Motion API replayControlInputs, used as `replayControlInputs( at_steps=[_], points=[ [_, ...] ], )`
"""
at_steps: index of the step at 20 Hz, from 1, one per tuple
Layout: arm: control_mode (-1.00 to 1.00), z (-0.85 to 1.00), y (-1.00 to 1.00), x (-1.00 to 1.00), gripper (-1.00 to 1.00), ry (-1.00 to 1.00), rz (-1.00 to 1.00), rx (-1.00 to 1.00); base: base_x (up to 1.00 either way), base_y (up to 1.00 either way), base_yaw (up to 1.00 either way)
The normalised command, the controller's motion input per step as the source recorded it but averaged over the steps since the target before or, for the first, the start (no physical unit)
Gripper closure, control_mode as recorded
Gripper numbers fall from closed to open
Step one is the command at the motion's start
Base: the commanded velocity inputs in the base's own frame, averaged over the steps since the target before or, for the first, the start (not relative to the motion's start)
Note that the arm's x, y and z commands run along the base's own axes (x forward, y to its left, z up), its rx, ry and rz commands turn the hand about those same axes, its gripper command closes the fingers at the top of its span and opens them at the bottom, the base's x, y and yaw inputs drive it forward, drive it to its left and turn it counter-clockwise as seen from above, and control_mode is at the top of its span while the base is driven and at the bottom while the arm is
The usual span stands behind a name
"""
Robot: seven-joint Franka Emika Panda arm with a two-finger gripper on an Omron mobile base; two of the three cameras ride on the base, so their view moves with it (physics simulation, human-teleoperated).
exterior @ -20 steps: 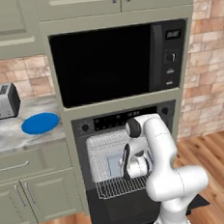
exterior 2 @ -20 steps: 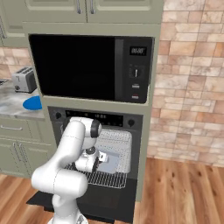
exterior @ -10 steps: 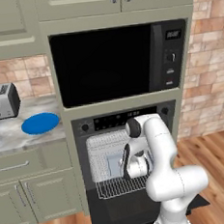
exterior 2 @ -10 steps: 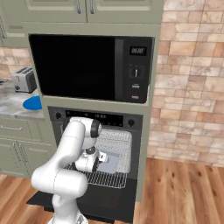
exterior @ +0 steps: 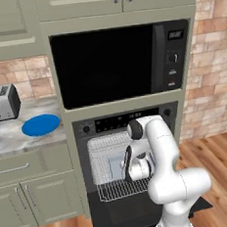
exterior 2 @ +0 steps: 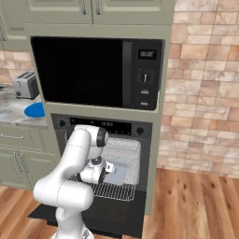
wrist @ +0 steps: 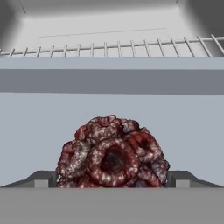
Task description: Take the baked cake out of the oven and place it on the plate for cooling. Then close the oven door.
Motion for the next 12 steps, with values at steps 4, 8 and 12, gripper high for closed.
replayControlInputs(
  at_steps=[4,8,12],
  points=[
    [-1.0,0.0,0.0,0.0,1.0,0.0,0.0,0.0,0.0,0.0,0.0],
    [-1.0,0.0,-0.07,0.0,1.0,0.0,0.01,0.0,0.0,0.0,0.0],
    [-1.0,0.25,0.0,-0.05,1.0,-0.06,0.01,0.0,0.0,0.0,0.0]
  ],
)
